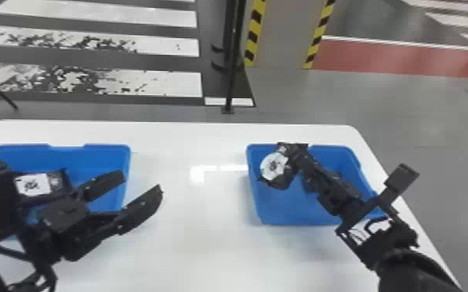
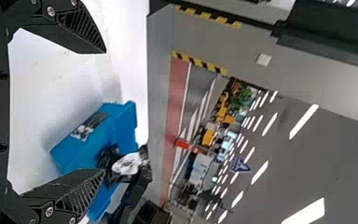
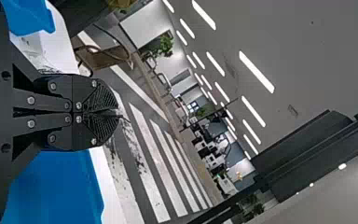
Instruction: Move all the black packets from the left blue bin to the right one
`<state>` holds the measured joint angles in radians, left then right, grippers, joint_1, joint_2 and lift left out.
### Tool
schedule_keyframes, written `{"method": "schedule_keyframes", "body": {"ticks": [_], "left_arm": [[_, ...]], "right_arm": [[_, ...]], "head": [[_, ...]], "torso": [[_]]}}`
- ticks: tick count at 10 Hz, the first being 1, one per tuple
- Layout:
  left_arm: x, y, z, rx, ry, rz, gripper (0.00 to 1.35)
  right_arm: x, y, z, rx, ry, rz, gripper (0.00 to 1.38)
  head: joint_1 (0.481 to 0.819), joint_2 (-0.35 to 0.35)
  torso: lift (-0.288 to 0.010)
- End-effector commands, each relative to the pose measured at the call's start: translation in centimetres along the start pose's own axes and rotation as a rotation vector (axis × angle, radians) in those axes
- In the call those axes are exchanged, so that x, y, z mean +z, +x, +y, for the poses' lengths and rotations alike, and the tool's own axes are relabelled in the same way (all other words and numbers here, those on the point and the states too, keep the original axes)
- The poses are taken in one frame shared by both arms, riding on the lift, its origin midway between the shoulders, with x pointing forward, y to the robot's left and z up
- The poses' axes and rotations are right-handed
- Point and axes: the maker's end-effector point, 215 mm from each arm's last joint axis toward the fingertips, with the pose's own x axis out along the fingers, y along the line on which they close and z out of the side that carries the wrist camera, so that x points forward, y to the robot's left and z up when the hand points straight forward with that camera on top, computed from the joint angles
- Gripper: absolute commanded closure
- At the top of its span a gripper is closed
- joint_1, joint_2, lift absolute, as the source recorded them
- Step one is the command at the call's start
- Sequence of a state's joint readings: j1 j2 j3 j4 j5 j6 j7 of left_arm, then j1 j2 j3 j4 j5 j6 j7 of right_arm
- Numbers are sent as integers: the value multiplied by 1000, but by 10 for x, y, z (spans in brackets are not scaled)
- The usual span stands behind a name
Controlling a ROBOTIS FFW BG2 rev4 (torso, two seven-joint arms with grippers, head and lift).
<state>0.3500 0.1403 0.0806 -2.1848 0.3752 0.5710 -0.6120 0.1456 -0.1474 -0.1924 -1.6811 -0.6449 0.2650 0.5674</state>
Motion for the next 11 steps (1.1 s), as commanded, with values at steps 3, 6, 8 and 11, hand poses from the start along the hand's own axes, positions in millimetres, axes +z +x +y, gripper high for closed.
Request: {"method": "schedule_keyframes", "body": {"ticks": [3,6,8,11], "left_arm": [[34,-61,49,195,80,-86,131],[37,-86,89,305,130,-46,130],[45,-112,136,436,191,17,130],[32,-138,199,594,178,167,128]], "right_arm": [[27,-17,-32,-125,-277,6,438],[10,-46,-7,-152,-315,23,360],[-12,-69,21,-137,-309,52,358],[-25,-96,43,-133,-277,66,363]], "head": [[695,-115],[695,-75],[695,-25],[695,111]], "torso": [[-140],[-140],[-140],[-140]]}}
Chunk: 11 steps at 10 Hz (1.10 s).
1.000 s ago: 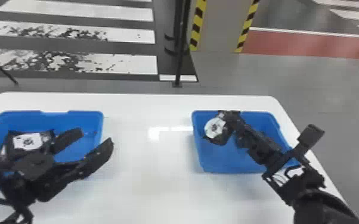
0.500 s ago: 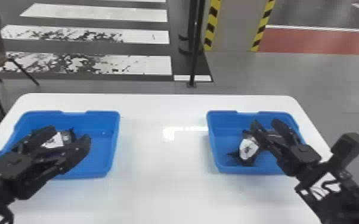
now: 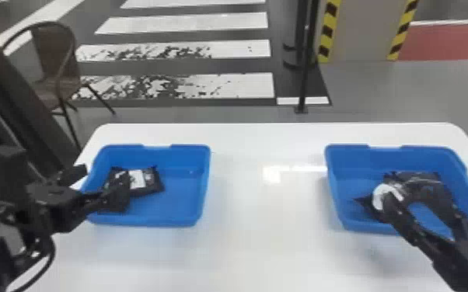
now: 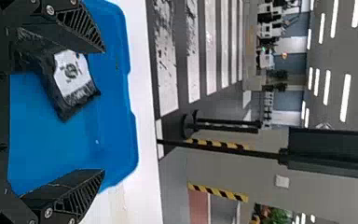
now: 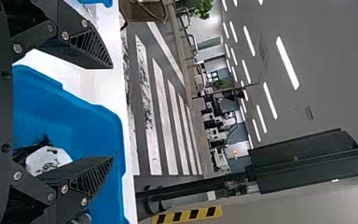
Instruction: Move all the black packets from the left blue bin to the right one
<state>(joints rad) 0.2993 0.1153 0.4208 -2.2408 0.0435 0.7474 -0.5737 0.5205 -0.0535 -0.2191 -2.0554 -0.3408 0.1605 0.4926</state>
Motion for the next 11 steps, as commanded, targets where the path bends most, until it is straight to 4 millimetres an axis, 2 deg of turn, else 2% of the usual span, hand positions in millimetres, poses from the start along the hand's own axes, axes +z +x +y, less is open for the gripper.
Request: {"method": "schedule_keyframes", "body": {"ticks": [1,3,6,8,11], "left_arm": [[-15,13,22,50,-7,90,131],[-26,35,32,67,-8,182,131],[-58,66,51,107,-41,314,133],[-75,94,42,74,-47,391,133],[-98,112,40,67,-57,492,133]], "right_arm": [[-6,-8,8,6,26,9,363],[-13,-8,13,14,50,14,363],[-20,-7,18,24,79,19,363],[-22,-6,19,25,92,20,363],[-27,-6,21,30,117,25,363]], "head": [[695,142],[695,171],[695,196],[695,203],[695,188]], "torso": [[-140],[-140],[-140],[-140],[-140]]}}
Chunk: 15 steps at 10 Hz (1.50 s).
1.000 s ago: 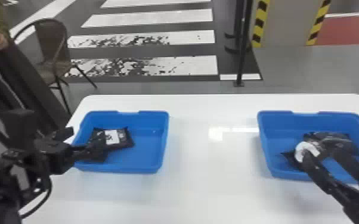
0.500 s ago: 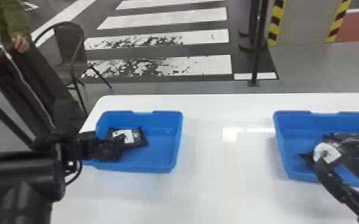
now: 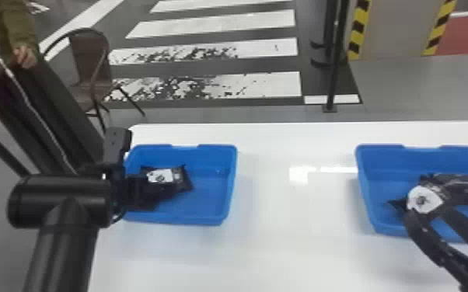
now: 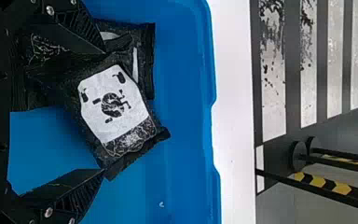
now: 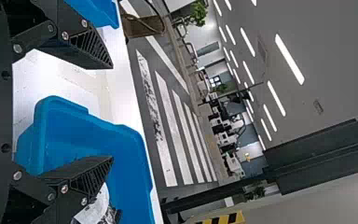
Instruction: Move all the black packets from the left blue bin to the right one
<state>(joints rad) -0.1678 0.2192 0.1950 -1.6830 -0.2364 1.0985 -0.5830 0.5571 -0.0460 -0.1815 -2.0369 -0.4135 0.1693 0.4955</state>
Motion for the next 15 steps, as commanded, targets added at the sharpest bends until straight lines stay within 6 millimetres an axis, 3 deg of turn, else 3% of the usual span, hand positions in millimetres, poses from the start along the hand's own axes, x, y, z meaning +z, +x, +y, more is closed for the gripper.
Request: {"method": "schedule_keyframes", "body": {"ticks": [1,2,4,5,8,10,11,14,15], "left_arm": [[-9,8,4,15,-2,43,148],[-12,16,9,17,-14,64,259],[-13,26,16,26,-13,91,722],[-6,26,20,36,-1,68,812],[13,31,-6,-35,22,5,797],[20,33,-16,-56,22,-18,424],[27,33,-18,-58,39,-41,329],[42,34,-26,-62,58,-68,297],[58,34,-40,-72,105,-83,292]], "right_arm": [[0,0,0,1,8,0,363],[-3,0,-1,-1,13,5,363],[-4,1,-1,0,20,3,363],[-4,1,-2,2,21,3,363],[-6,-1,-1,3,34,4,371],[-7,-1,-1,3,43,4,372],[-8,-1,-1,3,46,5,372],[-13,-1,0,8,62,16,372],[-15,-2,-1,7,75,15,380]], "head": [[695,187],[695,189],[695,196],[695,199],[695,192],[695,173],[695,164],[695,154],[695,151]], "torso": [[-140],[-140],[-140],[-140],[-140],[-140],[-140],[-140],[-140]]}}
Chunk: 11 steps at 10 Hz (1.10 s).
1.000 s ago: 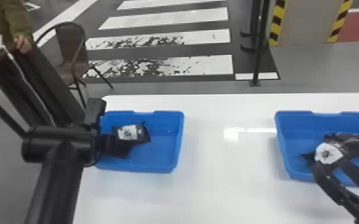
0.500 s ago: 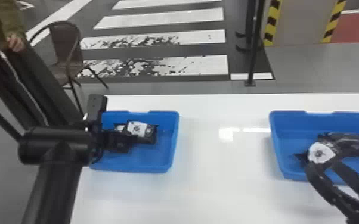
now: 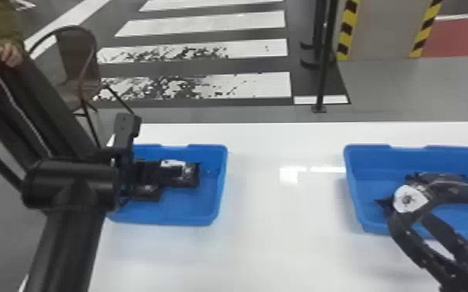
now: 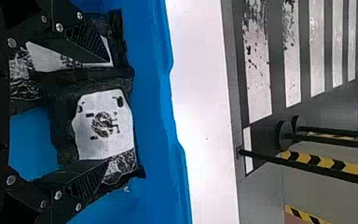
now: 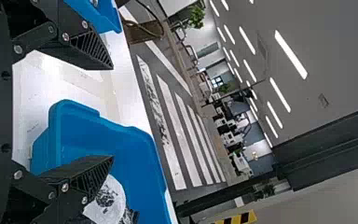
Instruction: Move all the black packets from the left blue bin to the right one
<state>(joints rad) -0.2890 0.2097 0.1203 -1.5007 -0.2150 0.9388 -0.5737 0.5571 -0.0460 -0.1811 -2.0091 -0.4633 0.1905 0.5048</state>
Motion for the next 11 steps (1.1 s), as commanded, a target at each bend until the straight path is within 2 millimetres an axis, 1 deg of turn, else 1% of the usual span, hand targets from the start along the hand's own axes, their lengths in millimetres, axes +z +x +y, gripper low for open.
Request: {"method": "schedule_keyframes", "body": {"ticks": [1,2,3,5,6,7,8,9,10,11], "left_arm": [[29,-4,-7,32,114,-15,292],[45,-8,-7,70,201,-13,291],[53,-13,0,113,261,-1,283],[31,-15,11,134,249,46,283],[27,-15,17,151,266,53,283],[22,-14,18,156,274,61,283],[19,-10,21,158,286,64,282],[10,-2,24,143,280,67,282],[2,6,21,121,271,70,279],[-13,15,15,91,248,86,277]], "right_arm": [[-2,0,-1,1,11,0,383],[-3,0,1,4,15,2,383],[-4,1,3,8,20,4,383],[-6,1,3,8,26,6,383],[-6,2,4,11,28,9,383],[-7,4,5,15,34,8,383],[-9,6,8,19,41,9,383],[-10,8,9,24,46,11,383],[-13,9,11,29,61,13,383],[-13,10,12,32,68,10,383]], "head": [[695,140],[695,128],[695,125],[695,134],[695,145],[695,150],[695,159],[695,165],[695,172],[695,175]], "torso": [[-140],[-140],[-140],[-140],[-140],[-140],[-140],[-140],[-140],[-140]]}}
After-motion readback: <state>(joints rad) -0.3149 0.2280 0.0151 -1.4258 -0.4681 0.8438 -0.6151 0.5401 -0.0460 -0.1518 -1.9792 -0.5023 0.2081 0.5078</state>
